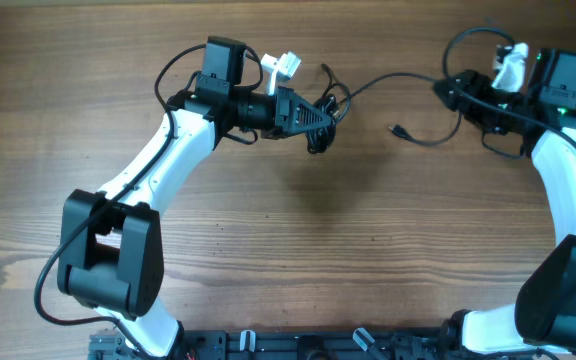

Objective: Untangle cables
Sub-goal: 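Bring the right gripper back to the coil and grasp another strand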

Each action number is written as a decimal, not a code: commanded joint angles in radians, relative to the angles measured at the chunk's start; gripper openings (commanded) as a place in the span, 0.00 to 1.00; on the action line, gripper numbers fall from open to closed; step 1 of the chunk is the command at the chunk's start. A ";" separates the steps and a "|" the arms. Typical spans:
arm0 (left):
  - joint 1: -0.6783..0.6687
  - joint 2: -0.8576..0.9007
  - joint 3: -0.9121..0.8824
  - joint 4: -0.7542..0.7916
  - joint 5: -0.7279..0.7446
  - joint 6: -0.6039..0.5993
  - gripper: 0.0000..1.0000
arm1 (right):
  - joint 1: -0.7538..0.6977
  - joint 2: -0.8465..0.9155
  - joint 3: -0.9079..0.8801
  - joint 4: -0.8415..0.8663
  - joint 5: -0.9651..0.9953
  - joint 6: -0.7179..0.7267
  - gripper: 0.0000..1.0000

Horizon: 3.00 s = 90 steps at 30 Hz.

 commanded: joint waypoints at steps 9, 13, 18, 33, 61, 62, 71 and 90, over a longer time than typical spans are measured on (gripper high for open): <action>0.002 -0.017 0.005 0.007 0.343 0.205 0.04 | 0.207 -0.011 0.006 0.153 -0.290 0.013 0.79; 0.002 -0.017 0.005 0.006 0.343 0.204 0.04 | 0.236 -0.011 0.006 0.222 -0.261 0.121 0.79; 0.002 -0.017 0.005 0.006 0.343 0.204 0.04 | 0.234 -0.011 0.006 0.335 -0.415 0.160 0.79; 0.002 -0.017 0.005 0.006 0.320 0.204 0.04 | 0.255 -0.006 0.004 0.159 -0.463 0.152 0.72; 0.002 -0.017 0.005 -0.073 0.060 0.166 0.04 | 0.257 -0.008 0.005 0.092 -0.052 0.253 0.04; 0.002 -0.017 0.005 -0.101 -0.006 0.166 0.04 | 0.241 -0.010 0.005 0.103 -0.091 0.253 0.04; 0.002 -0.017 0.005 -0.279 -0.350 0.137 0.04 | 0.035 -0.023 0.005 0.135 -0.255 0.229 0.04; 0.001 -0.017 0.005 -0.043 0.347 0.137 0.04 | 0.190 -0.023 0.005 0.270 0.085 0.180 0.42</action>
